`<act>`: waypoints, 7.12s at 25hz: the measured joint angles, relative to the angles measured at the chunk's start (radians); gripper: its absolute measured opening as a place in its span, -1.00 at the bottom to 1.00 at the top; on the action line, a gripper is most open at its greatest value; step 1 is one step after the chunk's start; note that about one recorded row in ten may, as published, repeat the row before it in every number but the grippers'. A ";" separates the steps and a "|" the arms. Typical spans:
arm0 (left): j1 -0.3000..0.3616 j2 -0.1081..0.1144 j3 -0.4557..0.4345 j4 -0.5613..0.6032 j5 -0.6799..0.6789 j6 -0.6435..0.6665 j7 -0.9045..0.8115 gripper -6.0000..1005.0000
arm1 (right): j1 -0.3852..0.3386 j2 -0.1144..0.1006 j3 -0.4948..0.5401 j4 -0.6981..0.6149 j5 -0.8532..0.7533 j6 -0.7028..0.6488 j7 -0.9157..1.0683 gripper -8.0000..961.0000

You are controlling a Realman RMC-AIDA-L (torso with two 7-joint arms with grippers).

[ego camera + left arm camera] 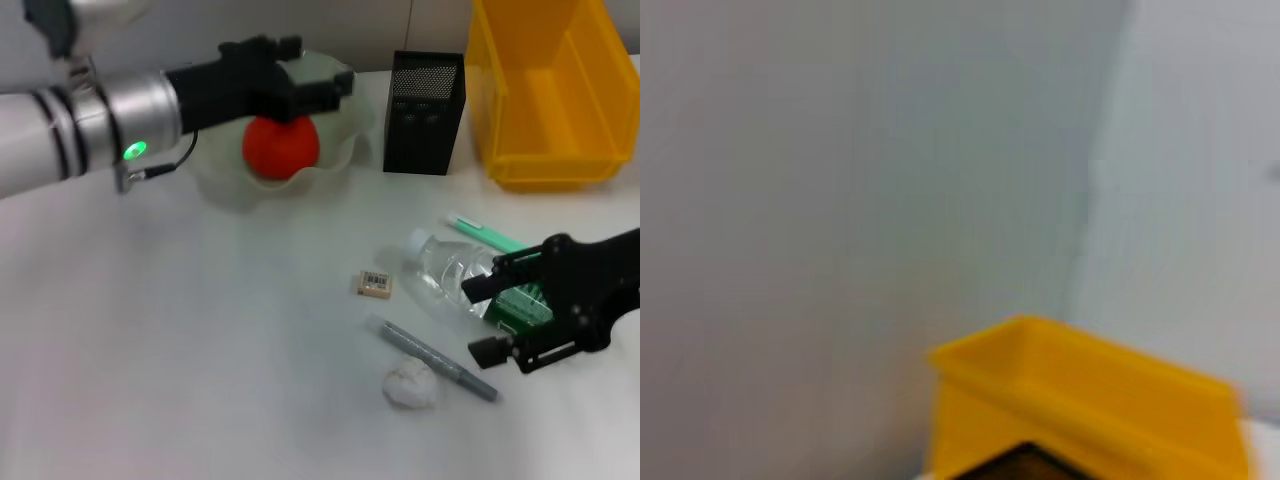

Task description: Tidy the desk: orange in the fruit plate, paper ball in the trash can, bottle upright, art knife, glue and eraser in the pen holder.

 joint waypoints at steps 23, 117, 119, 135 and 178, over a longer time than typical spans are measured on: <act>0.359 0.039 -0.259 0.161 0.280 0.860 0.086 0.70 | 0.305 0.001 -0.355 -0.235 -0.402 -0.002 0.634 0.61; 0.395 0.044 -0.361 0.070 0.383 0.890 0.161 0.62 | 0.158 -0.016 -0.231 -0.260 -0.761 0.559 0.633 -0.28; 0.395 0.043 -0.367 0.070 0.383 0.890 0.161 0.62 | 0.145 -0.003 -0.233 -0.225 -0.759 0.652 0.599 -0.28; 0.402 0.032 -0.404 0.066 0.386 0.905 0.144 0.60 | 0.168 0.002 -0.256 0.064 -0.724 1.059 0.478 -0.26; 0.406 0.028 -0.407 0.066 0.386 0.905 0.148 0.56 | 0.341 0.009 -0.462 -0.018 -0.646 0.248 0.636 0.61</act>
